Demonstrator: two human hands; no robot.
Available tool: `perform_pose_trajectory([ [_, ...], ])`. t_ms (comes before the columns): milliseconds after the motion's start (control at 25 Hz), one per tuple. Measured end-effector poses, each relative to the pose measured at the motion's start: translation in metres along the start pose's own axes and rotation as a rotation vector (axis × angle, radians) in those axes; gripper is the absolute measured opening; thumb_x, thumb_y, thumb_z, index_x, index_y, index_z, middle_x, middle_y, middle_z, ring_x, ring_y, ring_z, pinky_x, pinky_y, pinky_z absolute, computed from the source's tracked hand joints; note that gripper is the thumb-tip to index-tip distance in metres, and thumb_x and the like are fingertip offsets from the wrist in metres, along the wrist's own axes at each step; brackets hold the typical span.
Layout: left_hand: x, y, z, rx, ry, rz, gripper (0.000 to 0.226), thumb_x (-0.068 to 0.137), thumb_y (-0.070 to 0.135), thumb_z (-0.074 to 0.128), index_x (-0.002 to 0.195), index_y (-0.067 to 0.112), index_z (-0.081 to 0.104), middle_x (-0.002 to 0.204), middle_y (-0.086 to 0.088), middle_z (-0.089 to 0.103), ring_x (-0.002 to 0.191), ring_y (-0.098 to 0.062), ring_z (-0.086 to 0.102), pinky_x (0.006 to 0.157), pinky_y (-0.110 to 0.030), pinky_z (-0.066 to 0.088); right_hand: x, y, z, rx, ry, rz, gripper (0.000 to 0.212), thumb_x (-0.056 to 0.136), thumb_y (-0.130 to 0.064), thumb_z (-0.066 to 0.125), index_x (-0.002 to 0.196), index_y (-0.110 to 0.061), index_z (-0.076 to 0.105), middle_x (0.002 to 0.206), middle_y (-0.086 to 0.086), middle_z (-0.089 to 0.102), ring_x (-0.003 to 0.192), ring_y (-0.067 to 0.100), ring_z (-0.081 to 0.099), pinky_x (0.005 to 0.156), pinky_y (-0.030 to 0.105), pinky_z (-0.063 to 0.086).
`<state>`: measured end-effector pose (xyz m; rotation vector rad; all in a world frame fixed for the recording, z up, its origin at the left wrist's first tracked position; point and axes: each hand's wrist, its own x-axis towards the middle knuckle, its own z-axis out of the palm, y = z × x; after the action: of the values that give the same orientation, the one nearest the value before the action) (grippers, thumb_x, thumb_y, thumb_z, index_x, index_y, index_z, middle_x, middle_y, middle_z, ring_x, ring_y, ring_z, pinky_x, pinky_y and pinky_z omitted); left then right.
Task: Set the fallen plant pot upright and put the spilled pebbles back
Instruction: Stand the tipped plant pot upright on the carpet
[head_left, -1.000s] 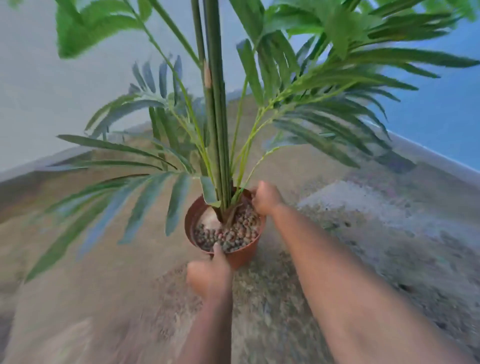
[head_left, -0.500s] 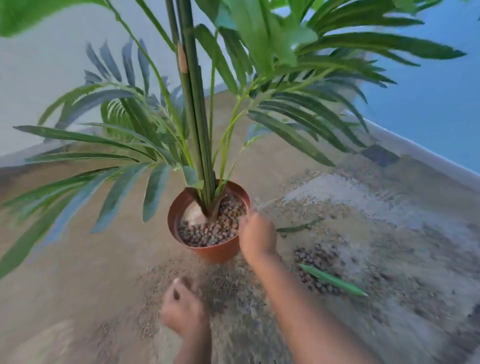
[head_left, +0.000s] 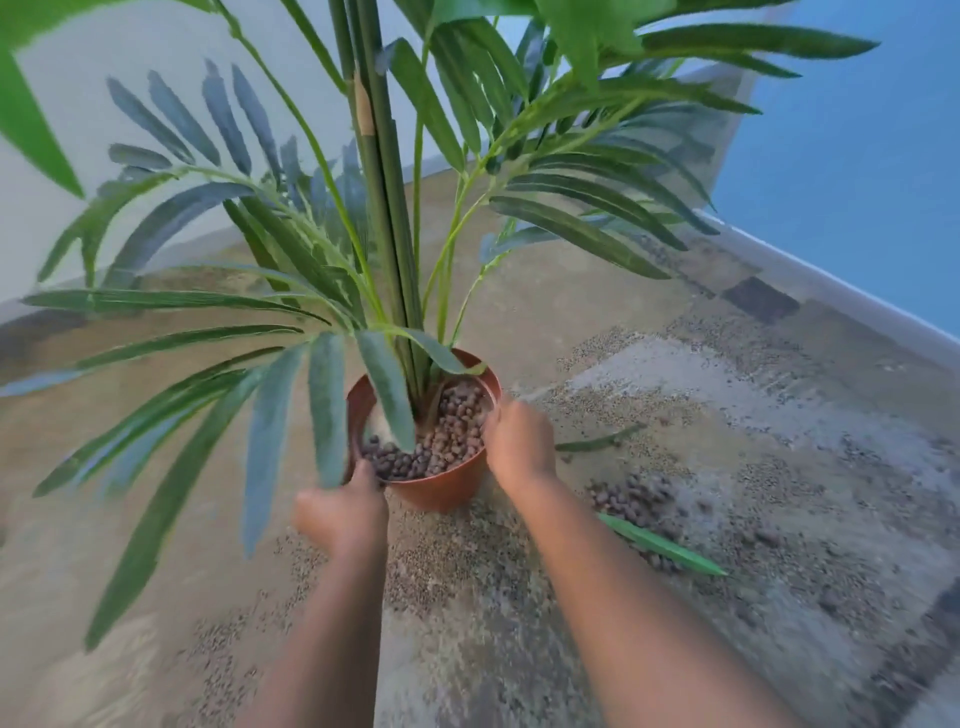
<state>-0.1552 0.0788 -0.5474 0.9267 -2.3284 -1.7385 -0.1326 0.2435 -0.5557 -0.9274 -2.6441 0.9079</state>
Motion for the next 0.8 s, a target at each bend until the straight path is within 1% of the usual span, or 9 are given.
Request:
perform_pose_trajectory([
  [160, -0.012, -0.003, 0.003, 0.007, 0.011, 0.007, 0.033, 0.079, 0.016, 0.078, 0.111, 0.011, 0.072, 0.099, -0.003, 0.076, 0.070, -0.012, 0.066, 0.061, -0.028, 0.058, 0.007, -0.001, -0.011, -0.014, -0.057, -0.004, 0.026, 0.099, -0.020, 0.049, 0.086, -0.007, 0.067, 0.072, 0.004, 0.065, 0.060, 0.017, 0.064, 0.055, 0.030, 0.059],
  [240, -0.013, -0.005, 0.004, -0.013, -0.003, 0.014, 0.034, 0.080, 0.018, 0.077, 0.113, 0.013, 0.071, 0.101, -0.003, 0.075, 0.065, -0.009, 0.063, 0.055, -0.022, 0.057, 0.009, 0.002, -0.023, -0.070, -0.154, -0.065, 0.029, 0.100, -0.025, 0.046, 0.087, -0.009, 0.067, 0.073, 0.004, 0.064, 0.060, 0.015, 0.061, 0.060, 0.033, 0.060],
  [280, -0.012, -0.005, 0.004, -0.055, -0.018, 0.000, 0.035, 0.080, 0.019, 0.077, 0.114, 0.014, 0.071, 0.101, -0.002, 0.075, 0.065, -0.008, 0.063, 0.056, -0.021, 0.058, 0.013, 0.007, -0.032, -0.072, -0.250, -0.114, 0.030, 0.101, -0.028, 0.045, 0.093, -0.010, 0.068, 0.078, 0.005, 0.066, 0.063, 0.016, 0.060, 0.066, 0.035, 0.059],
  [360, -0.011, -0.007, 0.002, -0.184, -0.027, -0.050, 0.037, 0.080, 0.021, 0.077, 0.116, 0.015, 0.070, 0.098, -0.004, 0.075, 0.072, -0.010, 0.068, 0.070, -0.028, 0.061, 0.024, 0.021, -0.061, -0.079, -0.467, -0.221, 0.033, 0.100, -0.036, 0.046, 0.109, -0.013, 0.067, 0.088, 0.010, 0.069, 0.068, 0.017, 0.061, 0.071, 0.035, 0.057],
  [440, -0.022, -0.016, -0.003, -0.413, -0.055, -0.131, 0.043, 0.083, 0.020, 0.076, 0.123, 0.008, 0.064, 0.097, -0.007, 0.071, 0.079, -0.014, 0.072, 0.075, -0.031, 0.060, 0.033, 0.048, -0.091, -0.149, -0.539, -0.300, 0.033, 0.096, -0.038, 0.054, 0.105, -0.010, 0.071, 0.084, 0.012, 0.070, 0.059, 0.015, 0.061, 0.058, 0.026, 0.051],
  [520, -0.044, -0.037, -0.006, -0.501, -0.042, -0.219, 0.040, 0.088, 0.025, 0.070, 0.120, 0.002, 0.061, 0.097, -0.010, 0.070, 0.081, -0.017, 0.073, 0.072, -0.027, 0.060, 0.030, 0.087, -0.114, -0.253, -0.513, -0.299, 0.022, 0.093, -0.026, 0.061, 0.095, -0.009, 0.074, 0.078, 0.009, 0.072, 0.050, 0.010, 0.057, 0.049, 0.017, 0.042],
  [600, -0.077, -0.064, -0.006, -0.349, -0.119, -0.271, 0.025, 0.090, 0.026, 0.067, 0.104, 0.005, 0.067, 0.091, -0.007, 0.072, 0.080, -0.018, 0.074, 0.067, -0.025, 0.060, 0.014, 0.129, -0.124, -0.399, -0.575, -0.189, 0.011, 0.089, -0.014, 0.064, 0.089, -0.010, 0.074, 0.081, 0.005, 0.073, 0.053, 0.006, 0.062, 0.049, 0.014, 0.046],
  [680, -0.106, -0.088, 0.003, -0.126, -0.317, -0.224, 0.008, 0.086, 0.020, 0.070, 0.092, 0.014, 0.070, 0.087, -0.004, 0.074, 0.079, -0.016, 0.073, 0.067, -0.027, 0.060, -0.004, 0.161, -0.120, -0.408, -0.662, -0.055, 0.004, 0.084, -0.011, 0.071, 0.081, -0.011, 0.074, 0.081, 0.005, 0.073, 0.068, 0.010, 0.069, 0.064, 0.025, 0.058],
  [800, -0.133, -0.100, 0.026, 0.199, -0.626, -0.027, 0.013, 0.080, 0.021, 0.076, 0.092, 0.020, 0.071, 0.086, 0.004, 0.074, 0.072, -0.010, 0.071, 0.062, -0.024, 0.059, -0.021, 0.171, -0.102, -0.332, -0.644, -0.007, 0.008, 0.077, -0.015, 0.080, 0.076, -0.016, 0.072, 0.076, -0.003, 0.070, 0.075, 0.005, 0.066, 0.074, 0.024, 0.055],
])
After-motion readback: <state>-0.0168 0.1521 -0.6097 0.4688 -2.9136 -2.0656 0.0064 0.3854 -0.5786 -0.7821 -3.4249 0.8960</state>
